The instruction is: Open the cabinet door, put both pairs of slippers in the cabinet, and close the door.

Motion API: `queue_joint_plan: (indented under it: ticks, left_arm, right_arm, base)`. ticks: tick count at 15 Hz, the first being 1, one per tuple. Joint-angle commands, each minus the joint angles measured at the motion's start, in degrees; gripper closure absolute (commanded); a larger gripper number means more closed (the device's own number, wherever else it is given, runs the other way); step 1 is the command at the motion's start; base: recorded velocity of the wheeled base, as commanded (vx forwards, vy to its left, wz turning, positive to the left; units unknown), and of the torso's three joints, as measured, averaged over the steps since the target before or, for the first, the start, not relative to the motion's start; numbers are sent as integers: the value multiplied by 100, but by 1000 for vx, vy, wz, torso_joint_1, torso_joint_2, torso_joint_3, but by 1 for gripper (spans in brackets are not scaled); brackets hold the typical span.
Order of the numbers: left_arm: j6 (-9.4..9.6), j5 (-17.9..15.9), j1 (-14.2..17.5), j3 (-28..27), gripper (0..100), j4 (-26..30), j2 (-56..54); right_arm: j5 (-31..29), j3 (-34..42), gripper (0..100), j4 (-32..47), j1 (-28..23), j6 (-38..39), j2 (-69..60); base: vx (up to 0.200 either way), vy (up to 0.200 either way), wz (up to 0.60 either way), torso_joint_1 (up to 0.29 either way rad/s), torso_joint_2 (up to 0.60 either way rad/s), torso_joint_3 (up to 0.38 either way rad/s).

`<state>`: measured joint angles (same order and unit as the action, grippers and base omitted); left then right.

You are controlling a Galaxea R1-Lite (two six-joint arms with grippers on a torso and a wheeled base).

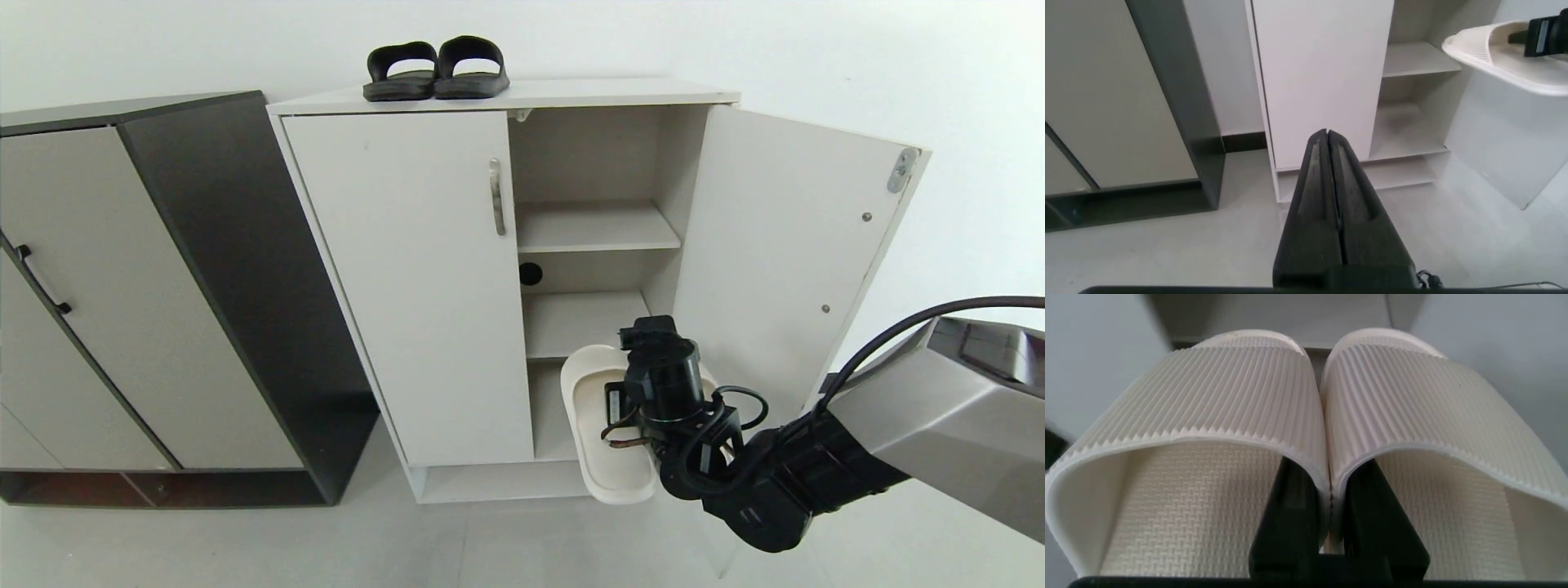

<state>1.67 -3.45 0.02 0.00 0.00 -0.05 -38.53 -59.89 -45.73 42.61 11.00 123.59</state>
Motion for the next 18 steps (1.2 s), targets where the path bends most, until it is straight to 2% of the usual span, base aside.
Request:
queue_joint_plan:
  ticks: [1, 5, 9, 12, 16, 18]
  left_arm:
    - [0, 2, 6, 0, 100, 0, 14]
    - [-18, 2, -2, 0, 100, 0, 14]
    - [-9, 2, -2, 0, 100, 0, 14]
    - [-9, 2, -2, 0, 100, 0, 14]
    - [-18, 2, -2, 0, 100, 0, 14]
    - [-26, 11, -2, 0, 100, 0, 14]
  right_arm:
    - [-5, -22, 100, -6, -7, -1, 157]
    - [-5, -172, 100, -147, -15, 8, 526]
    - [-5, -392, 100, -376, -51, -10, 763]
    - [-14, -330, 100, -1149, -24, -326, 878]
    - [-14, -242, 100, -2617, 28, -1293, 1018]
    - [-14, -242, 100, -2801, 28, -1460, 1018]
  base:
    - [0, 0, 0, 0, 0, 0]
    - [0, 0, 0, 0, 0, 0]
    - [0, 0, 0, 4, 2, -154]
    - [0, 0, 0, 9, 2, -196]
    - [0, 0, 0, 4, 4, -196]
    - [0, 0, 0, 10, 5, -193]
